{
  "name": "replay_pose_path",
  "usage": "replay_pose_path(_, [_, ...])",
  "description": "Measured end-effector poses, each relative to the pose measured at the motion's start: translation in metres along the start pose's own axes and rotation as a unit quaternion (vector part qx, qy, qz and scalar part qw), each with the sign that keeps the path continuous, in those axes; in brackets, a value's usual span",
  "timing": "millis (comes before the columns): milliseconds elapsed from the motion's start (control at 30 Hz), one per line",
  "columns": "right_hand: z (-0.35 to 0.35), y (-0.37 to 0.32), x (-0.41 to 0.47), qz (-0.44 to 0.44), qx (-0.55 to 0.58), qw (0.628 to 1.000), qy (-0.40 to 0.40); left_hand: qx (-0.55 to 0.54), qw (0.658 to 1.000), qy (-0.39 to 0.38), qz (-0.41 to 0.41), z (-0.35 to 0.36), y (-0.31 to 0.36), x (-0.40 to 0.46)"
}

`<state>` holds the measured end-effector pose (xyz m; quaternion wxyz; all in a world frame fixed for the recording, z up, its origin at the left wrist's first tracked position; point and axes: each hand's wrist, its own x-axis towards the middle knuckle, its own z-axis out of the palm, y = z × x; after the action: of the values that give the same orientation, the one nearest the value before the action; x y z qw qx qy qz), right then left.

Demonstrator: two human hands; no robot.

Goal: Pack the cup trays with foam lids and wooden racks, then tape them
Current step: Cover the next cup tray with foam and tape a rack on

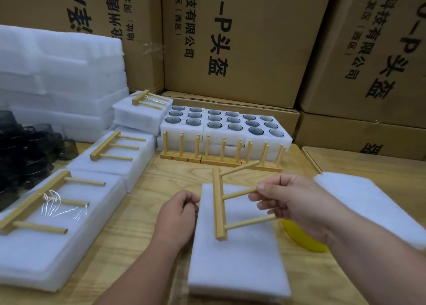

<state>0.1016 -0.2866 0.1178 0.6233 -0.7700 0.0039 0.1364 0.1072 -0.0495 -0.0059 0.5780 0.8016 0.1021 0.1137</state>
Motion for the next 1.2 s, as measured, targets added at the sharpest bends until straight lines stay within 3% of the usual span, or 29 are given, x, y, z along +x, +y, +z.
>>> replay_pose_path(133, [0.009, 0.02, -0.002, 0.02, -0.016, 0.999, 0.02, 0.016, 1.0, 0.007, 0.001, -0.001, -0.001, 0.001])
replay_pose_path(233, [0.008, 0.027, -0.004, -0.016, -0.126, 0.99, 0.058, 0.022, 1.0, 0.008, 0.001, 0.001, -0.002, 0.003])
replay_pose_path(367, [0.0, 0.031, -0.007, -0.081, -0.357, 0.923, 0.117, 0.019, 1.0, 0.005, 0.001, 0.001, -0.003, 0.003])
replay_pose_path(433, [0.002, 0.032, -0.007, -0.118, -0.394, 0.904, 0.117, 0.021, 1.0, 0.003, 0.0, 0.001, -0.003, 0.003])
replay_pose_path(733, [0.03, 0.033, 0.011, -0.196, -0.463, 0.864, -0.017, 0.026, 1.0, 0.005, -0.004, 0.001, -0.001, 0.002])
replay_pose_path(1100, [0.033, 0.039, 0.01, -0.21, -0.432, 0.877, -0.017, 0.019, 1.0, 0.004, -0.01, 0.002, -0.001, 0.004])
replay_pose_path(1200, [0.028, 0.044, 0.008, -0.219, -0.377, 0.9, 0.029, 0.003, 1.0, 0.017, -0.019, 0.001, -0.001, 0.003])
